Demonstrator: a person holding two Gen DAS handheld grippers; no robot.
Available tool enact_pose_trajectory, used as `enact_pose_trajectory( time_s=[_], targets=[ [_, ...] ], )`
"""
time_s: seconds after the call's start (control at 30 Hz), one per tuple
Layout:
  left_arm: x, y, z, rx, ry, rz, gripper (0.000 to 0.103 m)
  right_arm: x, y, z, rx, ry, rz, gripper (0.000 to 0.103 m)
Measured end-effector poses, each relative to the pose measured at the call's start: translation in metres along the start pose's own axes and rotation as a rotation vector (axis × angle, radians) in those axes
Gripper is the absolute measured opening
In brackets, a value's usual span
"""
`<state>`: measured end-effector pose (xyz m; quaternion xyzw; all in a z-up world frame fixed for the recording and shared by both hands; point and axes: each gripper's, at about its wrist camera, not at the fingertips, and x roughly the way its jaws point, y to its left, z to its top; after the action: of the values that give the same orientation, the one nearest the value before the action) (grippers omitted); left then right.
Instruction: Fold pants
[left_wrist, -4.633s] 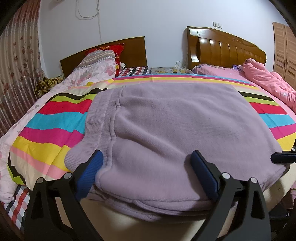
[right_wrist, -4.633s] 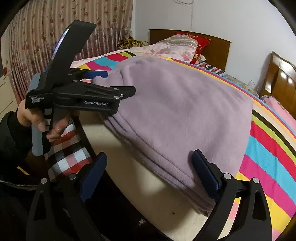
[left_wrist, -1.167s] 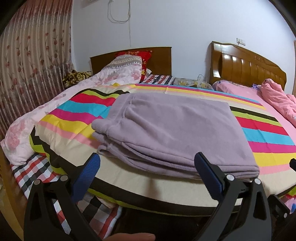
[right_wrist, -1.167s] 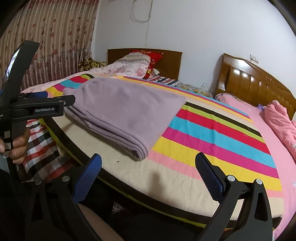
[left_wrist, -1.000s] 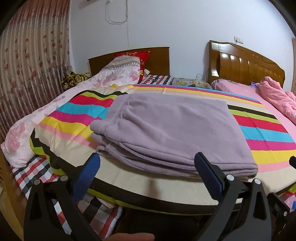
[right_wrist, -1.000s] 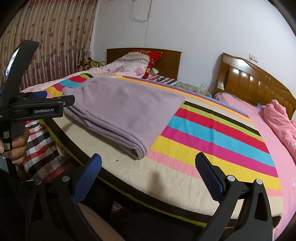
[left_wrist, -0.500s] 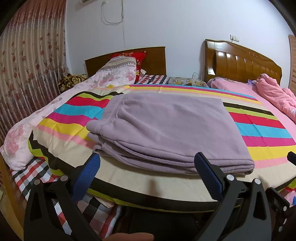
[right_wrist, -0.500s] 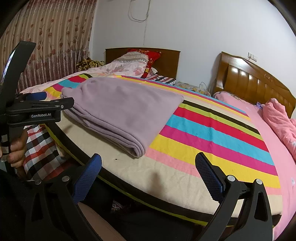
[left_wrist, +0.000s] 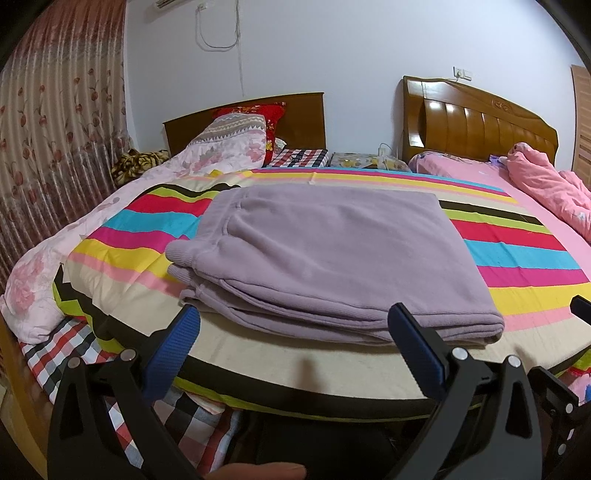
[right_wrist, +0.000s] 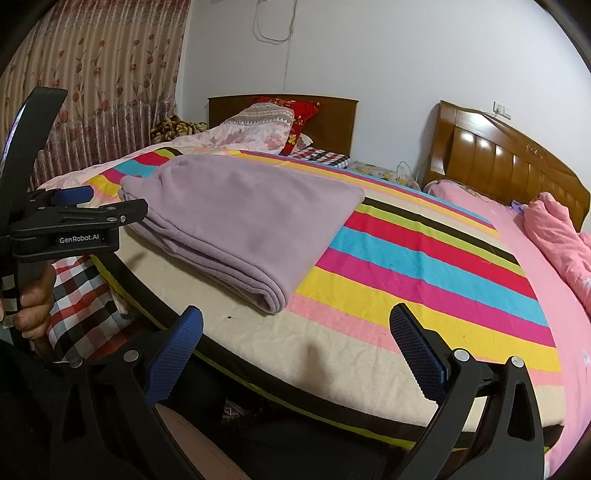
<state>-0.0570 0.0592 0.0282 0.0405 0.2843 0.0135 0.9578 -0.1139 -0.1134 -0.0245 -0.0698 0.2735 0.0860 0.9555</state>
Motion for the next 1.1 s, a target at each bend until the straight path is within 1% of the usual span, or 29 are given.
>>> enact_pose_trajectory(
  time_s=[1.1],
  targets=[
    [0.0026, -0.0001, -0.0016, 0.003, -0.002, -0.007, 0.102, 0.0012, 0.0005, -0.0008, 0.001, 0.004, 0.002, 0.098]
  ],
)
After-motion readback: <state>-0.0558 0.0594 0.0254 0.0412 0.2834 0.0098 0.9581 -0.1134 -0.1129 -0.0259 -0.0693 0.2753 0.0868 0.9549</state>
